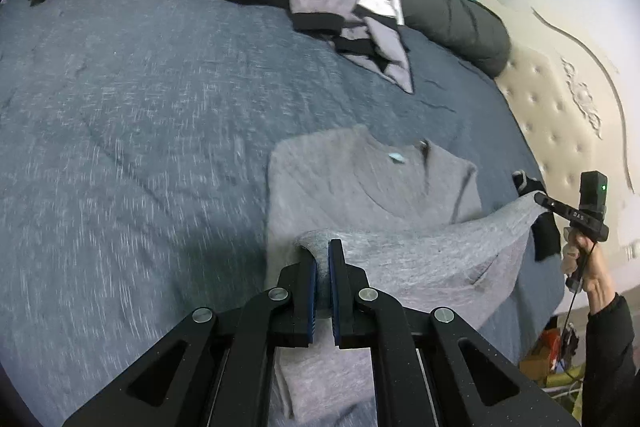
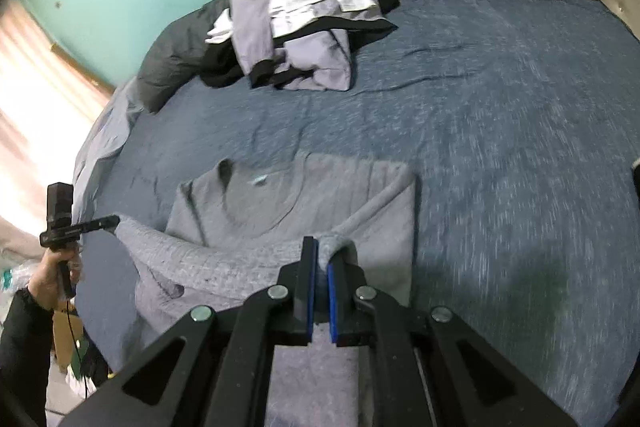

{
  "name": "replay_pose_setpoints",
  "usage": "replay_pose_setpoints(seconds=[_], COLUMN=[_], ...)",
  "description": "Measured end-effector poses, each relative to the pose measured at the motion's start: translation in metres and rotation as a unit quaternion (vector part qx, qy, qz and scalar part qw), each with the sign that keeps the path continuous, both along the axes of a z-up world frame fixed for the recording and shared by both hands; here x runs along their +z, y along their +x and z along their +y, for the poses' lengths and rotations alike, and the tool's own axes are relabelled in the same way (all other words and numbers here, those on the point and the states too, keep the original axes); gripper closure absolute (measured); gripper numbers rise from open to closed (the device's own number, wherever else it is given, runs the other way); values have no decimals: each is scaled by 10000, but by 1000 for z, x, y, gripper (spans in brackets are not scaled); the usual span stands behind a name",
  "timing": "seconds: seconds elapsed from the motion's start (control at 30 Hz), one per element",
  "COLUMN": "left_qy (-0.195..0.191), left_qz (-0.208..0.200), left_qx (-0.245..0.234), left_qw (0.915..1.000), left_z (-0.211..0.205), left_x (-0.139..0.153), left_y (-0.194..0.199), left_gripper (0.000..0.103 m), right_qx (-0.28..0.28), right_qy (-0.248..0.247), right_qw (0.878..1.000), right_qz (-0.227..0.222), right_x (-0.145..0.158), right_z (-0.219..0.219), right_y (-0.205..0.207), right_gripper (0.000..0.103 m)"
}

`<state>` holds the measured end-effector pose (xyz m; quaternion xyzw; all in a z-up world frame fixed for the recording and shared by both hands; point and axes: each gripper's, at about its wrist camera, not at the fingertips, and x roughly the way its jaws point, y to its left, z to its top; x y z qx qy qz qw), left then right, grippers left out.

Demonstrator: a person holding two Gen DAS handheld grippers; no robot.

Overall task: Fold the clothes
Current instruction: 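Lift the hem with both grippers, fold it toward the collar, release, then pinch the folded edge with the right gripper while the left gripper straightens it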

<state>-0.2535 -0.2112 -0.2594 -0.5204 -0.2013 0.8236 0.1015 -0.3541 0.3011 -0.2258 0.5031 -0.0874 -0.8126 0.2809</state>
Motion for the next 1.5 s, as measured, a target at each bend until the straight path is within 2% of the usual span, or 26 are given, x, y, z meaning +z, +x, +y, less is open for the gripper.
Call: replay_pose_setpoints(seconds=[0.23,0.43,0.57,0.67,0.77,0.83,0.9,0.93,0.97,1.03,1.1,1.23,1.3,1.33,1.37,1.5], left_qy=[-77,25,157,205,161,183,8,-99,-197,-522,-658,-864,-968,-1012,-1055,-1212], left_qz=[-37,-47,-17,133,322,421,492,521,552,546,411,216,138,109,81,5], left_qx=[54,186,418,518,676,575,424,293,130,-303,-642,-856,-915,-903,-891,-809], left_qw=[9999,9998,9990,9984,9971,9973,9979,9982,9982,9967,9949,9923,9910,9907,9904,9893], left_z=[-9,-4,-8,-14,-20,-18,-11,-6,0,17,31,45,50,51,52,51], left_x=[-34,-72,-85,-79,-64,-56,-48,-45,-42,-43,-52,-72,-82,-85,-89,-100], left_y=[-51,-78,-79,-73,-62,-54,-45,-41,-36,-27,-22,-18,-19,-20,-22,-31], left_gripper=[97,96,85,83,54,54,54,54,54,54,55,55,55,55,55,55], right_qx=[-111,-212,-341,-297,-347,-415,-406,-492,-610,-799,-765,-102,348,533,717,964], right_qy=[167,319,356,332,155,167,269,322,224,-76,-162,230,588,831,1073,1631], right_qw=[9998,9993,9988,9987,9987,9986,9981,9970,9964,9953,9956,9983,9963,9937,9902,9810], right_qz=[-41,-54,53,258,334,275,383,494,545,543,513,524,525,526,526,428], right_x=[-35,-74,-87,-81,-71,-68,-61,-57,-53,-48,-48,-57,-68,-76,-83,-110], right_z=[-9,-18,-16,-17,-12,-11,-12,-10,-3,10,13,-9,-26,-35,-43,-63], right_y=[-57,-78,-81,-76,-73,-70,-64,-60,-57,-52,-45,-23,-11,-7,-3,-6], right_gripper=[99,98,98,97,92,88,71,44,36,36,36,38,45,56,62,75])
